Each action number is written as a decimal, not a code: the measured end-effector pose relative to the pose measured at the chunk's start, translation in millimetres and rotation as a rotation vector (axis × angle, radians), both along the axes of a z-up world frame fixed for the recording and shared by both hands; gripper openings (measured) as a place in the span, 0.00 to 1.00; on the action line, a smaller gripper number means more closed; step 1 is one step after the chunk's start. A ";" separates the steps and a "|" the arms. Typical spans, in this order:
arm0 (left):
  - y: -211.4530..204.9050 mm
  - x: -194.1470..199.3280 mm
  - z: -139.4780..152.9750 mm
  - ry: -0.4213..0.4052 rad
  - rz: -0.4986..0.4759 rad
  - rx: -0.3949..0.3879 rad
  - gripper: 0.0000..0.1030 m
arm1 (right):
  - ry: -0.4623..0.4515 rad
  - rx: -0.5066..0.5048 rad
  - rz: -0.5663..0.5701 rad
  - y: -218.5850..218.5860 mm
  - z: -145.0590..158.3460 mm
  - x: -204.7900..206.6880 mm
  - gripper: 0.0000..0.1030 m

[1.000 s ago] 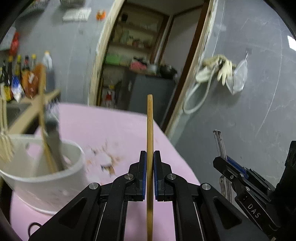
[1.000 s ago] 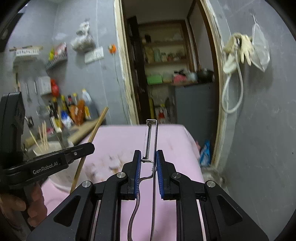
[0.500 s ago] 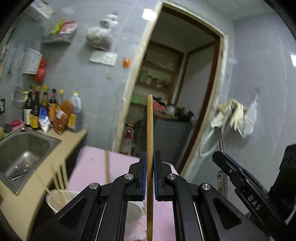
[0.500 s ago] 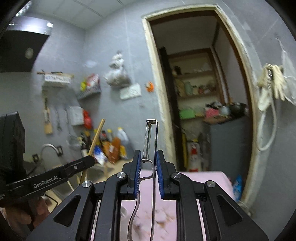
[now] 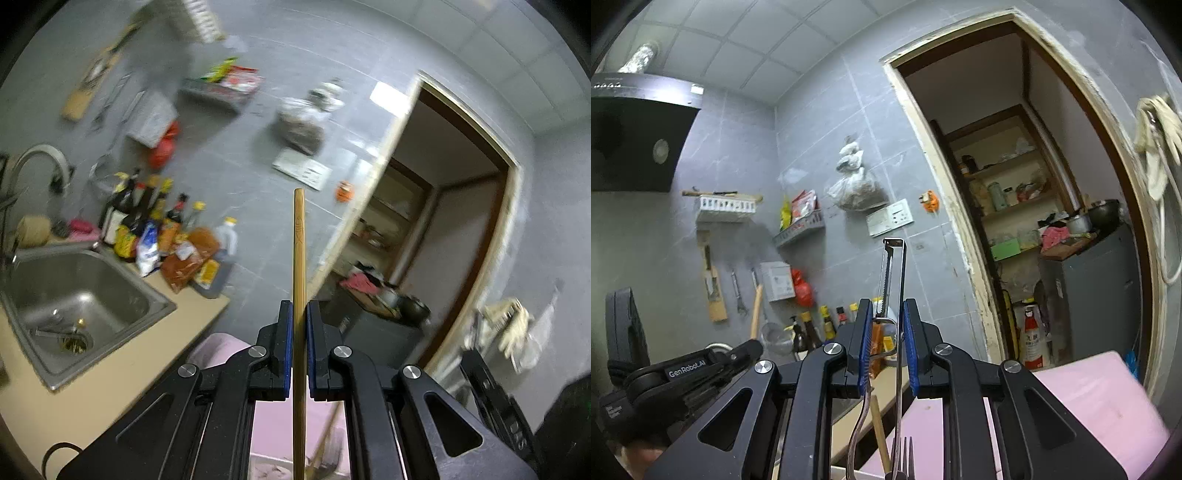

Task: Organize utensils
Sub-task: 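Carry the chopstick and peeler over the white caddy with both tools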

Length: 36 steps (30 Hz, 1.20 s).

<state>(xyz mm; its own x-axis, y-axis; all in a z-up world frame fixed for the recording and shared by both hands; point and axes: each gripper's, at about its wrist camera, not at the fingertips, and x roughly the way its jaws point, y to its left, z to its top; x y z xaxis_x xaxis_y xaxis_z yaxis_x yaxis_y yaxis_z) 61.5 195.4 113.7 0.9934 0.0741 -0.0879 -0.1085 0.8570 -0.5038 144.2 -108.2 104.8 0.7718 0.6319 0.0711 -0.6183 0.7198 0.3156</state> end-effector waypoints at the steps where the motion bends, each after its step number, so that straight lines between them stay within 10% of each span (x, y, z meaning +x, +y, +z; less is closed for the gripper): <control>1: 4.0 0.2 -3.7 -0.001 0.014 -0.007 0.04 | 0.001 0.011 -0.009 1.4 -5.8 0.2 0.13; 36: -27.8 -2.6 -76.8 -0.101 0.189 0.180 0.04 | -0.046 -0.079 -0.049 25.6 -77.8 -5.5 0.14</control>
<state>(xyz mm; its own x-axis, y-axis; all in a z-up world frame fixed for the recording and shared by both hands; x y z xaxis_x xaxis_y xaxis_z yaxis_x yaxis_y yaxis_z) 58.9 167.6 36.9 0.9635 0.2644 0.0424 -0.2319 0.9031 -0.3614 138.7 -82.6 27.1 0.7988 0.5987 0.0585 -0.5945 0.7708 0.2290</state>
